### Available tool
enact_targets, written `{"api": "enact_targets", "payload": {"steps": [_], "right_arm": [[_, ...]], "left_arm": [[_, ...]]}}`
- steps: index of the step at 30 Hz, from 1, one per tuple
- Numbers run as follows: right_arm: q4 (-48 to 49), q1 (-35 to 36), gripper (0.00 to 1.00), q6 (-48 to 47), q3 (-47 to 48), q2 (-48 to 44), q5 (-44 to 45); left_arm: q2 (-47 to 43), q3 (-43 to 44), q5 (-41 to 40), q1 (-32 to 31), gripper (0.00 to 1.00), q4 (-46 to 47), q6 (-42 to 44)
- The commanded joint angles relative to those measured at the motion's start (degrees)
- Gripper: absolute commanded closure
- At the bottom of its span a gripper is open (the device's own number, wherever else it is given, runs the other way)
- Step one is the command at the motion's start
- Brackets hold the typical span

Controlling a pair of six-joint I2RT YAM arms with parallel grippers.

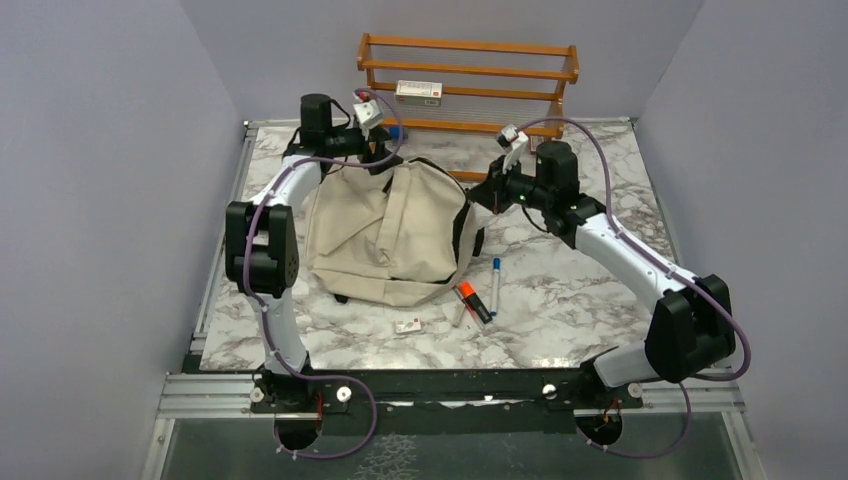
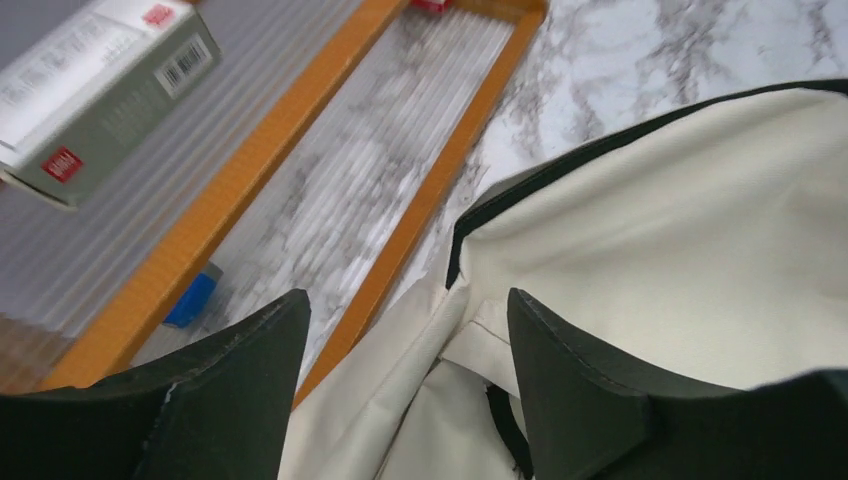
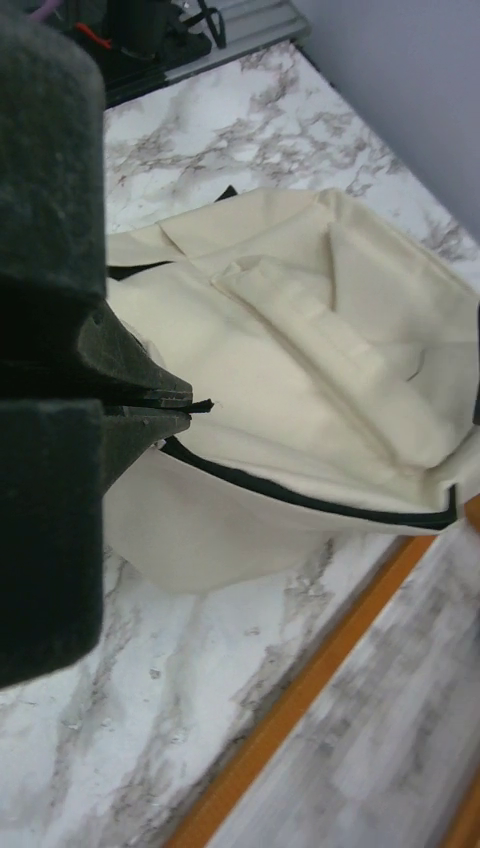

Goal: Pack the student bag
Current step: Zip the student bag at the center of the board.

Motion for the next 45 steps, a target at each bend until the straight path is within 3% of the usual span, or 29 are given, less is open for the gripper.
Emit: {"api": "enact_targets", "payload": {"steps": [1, 8, 16, 23, 29, 35, 42, 45], "right_arm": [[1.58, -0.22, 0.99, 2.00, 6.03, 0.55, -4.67], [1.81, -0.22, 1.00, -0.32, 7.94, 1.21, -10.42], [0.81, -0.21, 1.00, -1.34, 7.41, -0.81, -10.51], [0.00, -0.22, 1.00, -2.34, 5.83, -2.39, -10.06], [-0.74, -0.22, 1.00, -2.81, 5.30, -2.71, -9.74], [-0.63, -0.22, 1.00, -2.70, 4.30, -3.05, -8.30], [1.05, -0.21, 1.00, -0.22, 5.27, -3.44, -5.28], [2.05, -0.22, 1.00, 0.73, 5.72, -3.77, -4.91]], "left_arm": [[-8.06, 0.63, 13.68, 0.38, 0.23, 0.44, 9.83], [-7.18, 4.24, 16.81, -5.11, 0.29, -6.31, 17.97], [-2.59, 13.34, 8.89, -14.23, 0.35, -26.29, 39.05], [0.35, 15.95, 0.23, -18.11, 0.34, -40.04, 50.96], [0.24, 16.52, -5.08, -18.40, 0.35, -43.35, 53.28], [-1.57, 18.97, -3.25, -16.09, 0.36, -43.95, 51.10], [-5.90, 16.63, 13.22, -9.84, 0.40, -43.13, 47.56], [-7.01, 13.94, 14.73, -9.40, 0.42, -42.40, 47.42]]}}
